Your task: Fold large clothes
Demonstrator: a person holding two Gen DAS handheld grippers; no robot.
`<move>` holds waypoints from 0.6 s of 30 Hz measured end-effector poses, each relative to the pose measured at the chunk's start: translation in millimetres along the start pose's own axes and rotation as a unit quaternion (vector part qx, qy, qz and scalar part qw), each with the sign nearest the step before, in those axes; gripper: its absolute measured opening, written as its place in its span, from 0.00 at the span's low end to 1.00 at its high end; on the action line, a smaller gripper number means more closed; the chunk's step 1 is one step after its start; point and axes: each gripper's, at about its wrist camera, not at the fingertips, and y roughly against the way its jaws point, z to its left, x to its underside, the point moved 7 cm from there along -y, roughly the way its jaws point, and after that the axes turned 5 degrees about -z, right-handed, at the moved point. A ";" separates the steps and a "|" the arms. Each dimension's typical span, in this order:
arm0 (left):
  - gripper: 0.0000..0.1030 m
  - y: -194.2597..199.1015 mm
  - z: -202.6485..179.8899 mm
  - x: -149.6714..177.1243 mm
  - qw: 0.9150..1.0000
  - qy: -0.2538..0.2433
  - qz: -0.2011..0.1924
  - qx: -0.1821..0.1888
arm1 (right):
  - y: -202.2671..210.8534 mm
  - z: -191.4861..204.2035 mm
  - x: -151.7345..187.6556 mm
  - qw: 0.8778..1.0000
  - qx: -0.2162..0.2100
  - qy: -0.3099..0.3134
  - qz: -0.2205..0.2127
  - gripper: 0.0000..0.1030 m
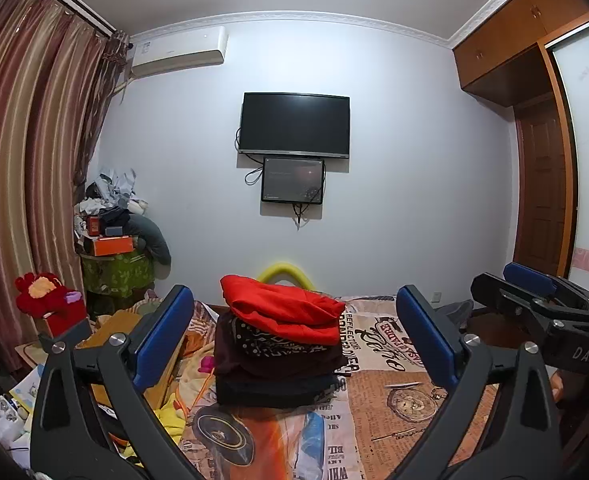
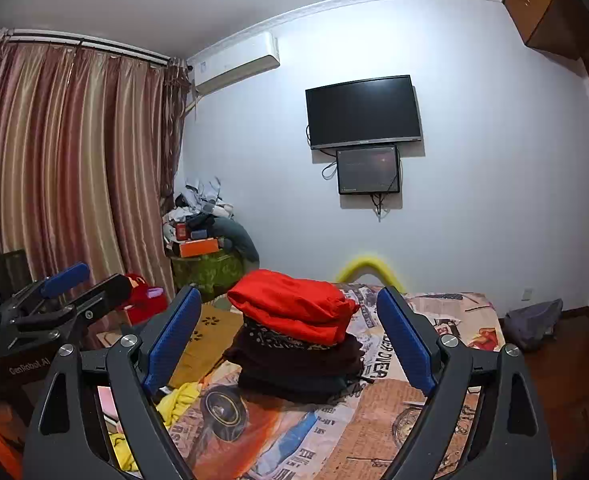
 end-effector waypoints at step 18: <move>0.99 -7.2 -0.3 4.4 1.000 0.002 0.009 -0.006 | 7.0 1.3 -2.1 1.000 0.002 0.003 0.008 0.85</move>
